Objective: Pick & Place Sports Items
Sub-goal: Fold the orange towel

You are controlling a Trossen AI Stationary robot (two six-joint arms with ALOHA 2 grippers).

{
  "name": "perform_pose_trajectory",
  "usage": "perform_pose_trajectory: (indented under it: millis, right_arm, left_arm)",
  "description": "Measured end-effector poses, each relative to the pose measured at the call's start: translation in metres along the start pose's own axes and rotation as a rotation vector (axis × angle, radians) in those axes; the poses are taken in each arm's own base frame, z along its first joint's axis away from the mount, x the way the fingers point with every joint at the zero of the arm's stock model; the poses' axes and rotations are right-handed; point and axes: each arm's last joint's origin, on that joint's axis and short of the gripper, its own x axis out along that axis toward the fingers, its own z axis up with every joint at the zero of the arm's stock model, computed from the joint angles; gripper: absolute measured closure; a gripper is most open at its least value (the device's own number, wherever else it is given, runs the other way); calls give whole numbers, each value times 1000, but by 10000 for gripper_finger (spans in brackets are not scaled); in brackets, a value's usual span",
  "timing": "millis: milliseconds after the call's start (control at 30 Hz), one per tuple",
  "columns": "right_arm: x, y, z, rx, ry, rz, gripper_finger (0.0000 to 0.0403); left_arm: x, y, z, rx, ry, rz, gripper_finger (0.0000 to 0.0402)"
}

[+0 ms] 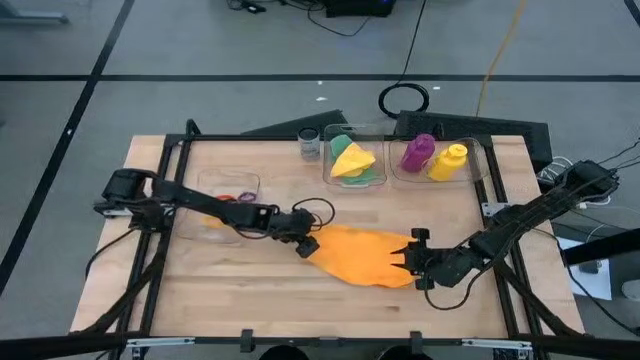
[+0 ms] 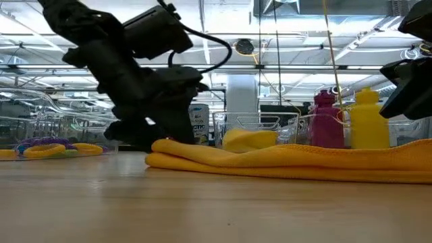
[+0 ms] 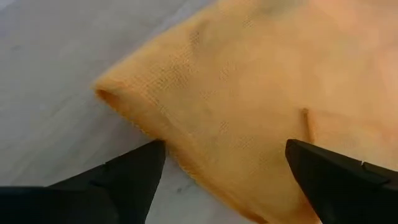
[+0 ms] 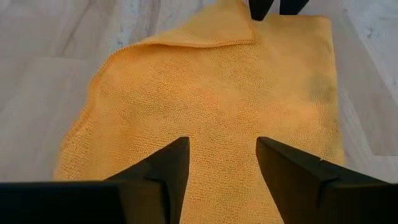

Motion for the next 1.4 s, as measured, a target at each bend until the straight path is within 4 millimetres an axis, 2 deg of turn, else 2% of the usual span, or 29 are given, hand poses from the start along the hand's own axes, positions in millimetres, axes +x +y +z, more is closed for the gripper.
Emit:
perform_pose_trajectory:
  millis: [200, 333, 500, 667, 767, 900, 1033, 1200, 1400]
  right_arm:
    - [0, 0, 0, 1, -1, 0, 264]
    - [0, 0, 0, 1, -1, 0, 264]
    - [0, 0, 0, 1, -1, 0, 264]
    - [0, 0, 0, 1, -1, 0, 264]
    - [0, 0, 0, 1, -1, 0, 264]
    - [0, 0, 0, 1, 0, 0, 264]
    - [0, 0, 0, 1, 0, 0, 264]
    - [0, 0, 0, 1, -1, 0, 264]
    - [0, 0, 0, 2, -5, -10, 264]
  left_arm:
    - [21, 1, -2, -26, 27, -69, 139]
    - [25, 3, -3, -33, 42, -64, 170]
    - [26, 6, -4, -20, 52, -45, 243]
    - [24, 7, -4, 7, 60, -45, 339]
    - [15, 4, -2, 39, 61, -63, 397]
    - [-8, -1, -7, 68, 91, -27, 391]
    - [-43, -3, -2, 64, 19, 52, 398]
    - [-74, -2, -4, 51, -6, 121, 399]
    - [-87, 1, 0, 15, -31, 127, 399]
